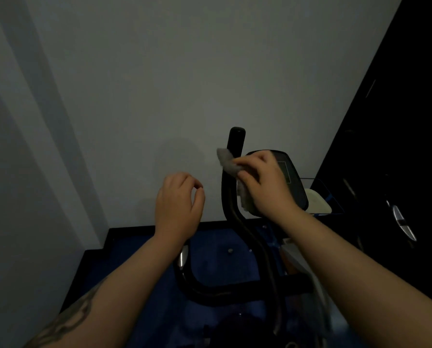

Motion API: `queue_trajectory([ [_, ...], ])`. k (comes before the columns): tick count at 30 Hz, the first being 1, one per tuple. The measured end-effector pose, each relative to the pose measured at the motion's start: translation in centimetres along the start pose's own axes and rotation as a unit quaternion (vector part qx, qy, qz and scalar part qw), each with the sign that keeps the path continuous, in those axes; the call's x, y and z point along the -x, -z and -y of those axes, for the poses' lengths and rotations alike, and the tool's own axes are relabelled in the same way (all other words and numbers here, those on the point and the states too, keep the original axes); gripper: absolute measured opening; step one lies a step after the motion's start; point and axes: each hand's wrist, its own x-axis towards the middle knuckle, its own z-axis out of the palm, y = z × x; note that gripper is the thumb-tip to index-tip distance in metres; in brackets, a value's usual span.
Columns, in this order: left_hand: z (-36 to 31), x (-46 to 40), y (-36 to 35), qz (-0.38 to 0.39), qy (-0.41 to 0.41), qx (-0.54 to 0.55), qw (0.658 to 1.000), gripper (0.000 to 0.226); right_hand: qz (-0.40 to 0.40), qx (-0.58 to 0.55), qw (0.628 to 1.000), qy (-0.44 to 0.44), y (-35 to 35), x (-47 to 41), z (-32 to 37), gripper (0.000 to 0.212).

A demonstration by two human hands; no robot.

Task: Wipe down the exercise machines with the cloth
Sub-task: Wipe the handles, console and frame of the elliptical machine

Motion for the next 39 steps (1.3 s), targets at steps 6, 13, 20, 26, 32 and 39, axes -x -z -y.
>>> queue_trajectory([
  [6, 0.0, 0.0, 0.1, -0.002, 0.005, -0.003, 1.000, 0.029, 0.115, -0.010, 0.993, 0.007, -1.0, 2.4, -1.3, 0.022],
  [13, 0.0, 0.0, 0.1, 0.000, 0.006, -0.001, 1.000, 0.022, 0.168, 0.001, 0.986, 0.018, 0.4, 1.6, -0.9, 0.025],
  [20, -0.1, 0.0, 0.2, -0.006, 0.005, 0.014, 1.000, 0.020, 0.237, 0.071, 0.968, 0.040, 2.5, 5.8, -1.4, 0.026],
  [26, -0.1, 0.1, 0.5, 0.004, -0.003, 0.026, 1.000, 0.019, 0.142, 0.072, 0.987, 0.028, 2.0, 4.3, 0.2, 0.027],
  [32, -1.3, 0.6, 1.8, 0.040, 0.075, 0.115, 0.990, 0.013, 0.165, 0.103, 0.980, 0.031, 1.2, 9.2, -0.2, 0.028],
  [39, -7.6, 6.2, 3.0, 0.015, 0.148, 0.185, 0.971, 0.017, 0.052, 0.021, 0.998, -0.038, 1.0, 7.8, -0.2, 0.027],
])
